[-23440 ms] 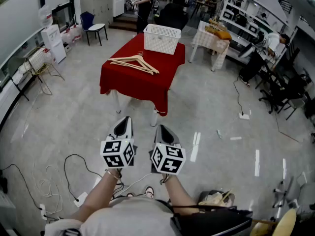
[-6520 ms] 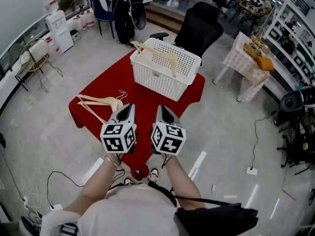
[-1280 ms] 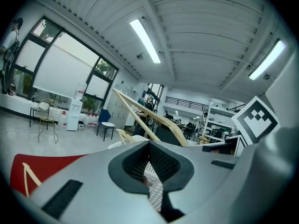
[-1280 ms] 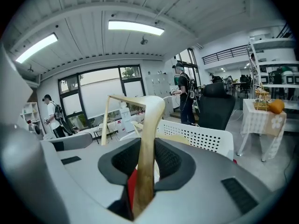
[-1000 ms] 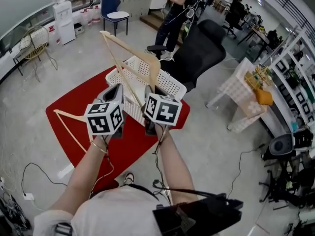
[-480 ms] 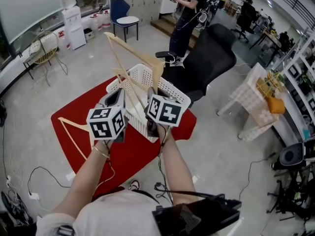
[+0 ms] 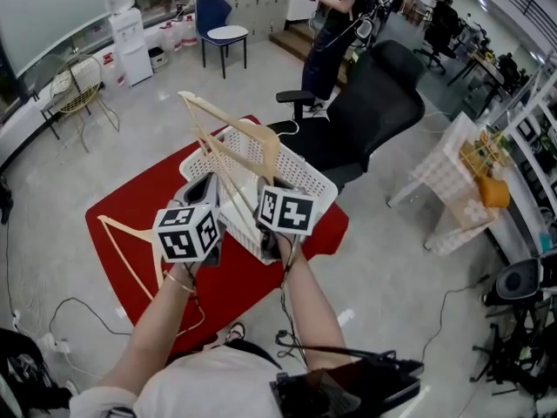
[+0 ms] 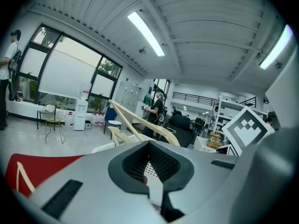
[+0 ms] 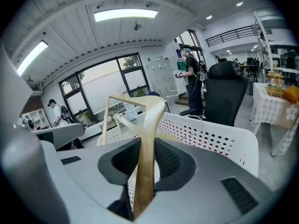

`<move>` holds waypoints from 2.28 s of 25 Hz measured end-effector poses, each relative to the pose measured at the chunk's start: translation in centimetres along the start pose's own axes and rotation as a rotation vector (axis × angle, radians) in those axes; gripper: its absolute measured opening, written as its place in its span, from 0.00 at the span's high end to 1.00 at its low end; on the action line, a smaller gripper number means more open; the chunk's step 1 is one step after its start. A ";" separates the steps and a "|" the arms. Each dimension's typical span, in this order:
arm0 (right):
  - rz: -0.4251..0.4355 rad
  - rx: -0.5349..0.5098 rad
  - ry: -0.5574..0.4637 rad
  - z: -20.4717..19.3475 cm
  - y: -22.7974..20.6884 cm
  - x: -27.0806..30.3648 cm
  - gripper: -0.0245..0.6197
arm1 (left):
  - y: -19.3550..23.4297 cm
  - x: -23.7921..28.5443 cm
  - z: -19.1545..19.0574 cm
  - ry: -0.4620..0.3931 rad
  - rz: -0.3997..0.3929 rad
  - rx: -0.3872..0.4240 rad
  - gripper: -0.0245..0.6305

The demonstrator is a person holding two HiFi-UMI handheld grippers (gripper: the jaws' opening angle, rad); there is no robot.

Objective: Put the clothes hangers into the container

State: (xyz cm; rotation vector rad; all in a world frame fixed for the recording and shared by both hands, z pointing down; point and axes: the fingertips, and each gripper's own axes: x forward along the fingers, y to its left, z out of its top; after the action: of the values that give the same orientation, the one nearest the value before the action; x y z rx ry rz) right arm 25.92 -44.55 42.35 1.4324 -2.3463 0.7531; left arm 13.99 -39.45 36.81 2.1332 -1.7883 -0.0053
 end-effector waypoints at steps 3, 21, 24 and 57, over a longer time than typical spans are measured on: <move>-0.009 -0.013 0.031 -1.0 -0.2 0.6 0.81 | 0.2 0.3 -0.5 0.006 0.005 -0.006 0.96; 0.005 0.061 0.112 -3.0 -0.4 2.5 0.81 | 1.5 0.9 -1.4 0.030 0.019 -0.017 0.96; 0.005 0.065 0.104 -2.9 -0.3 2.5 0.81 | 1.7 0.9 -1.7 0.033 0.016 -0.019 0.96; -0.023 0.054 -0.331 1.1 9.0 -6.3 0.93 | 5.3 -9.0 0.6 -0.017 -0.113 0.032 0.96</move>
State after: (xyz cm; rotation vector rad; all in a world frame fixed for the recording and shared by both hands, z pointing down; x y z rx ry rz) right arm 20.93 -37.22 35.77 1.7187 -2.5600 0.6167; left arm 6.98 -31.75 35.71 2.2610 -1.6854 -0.0236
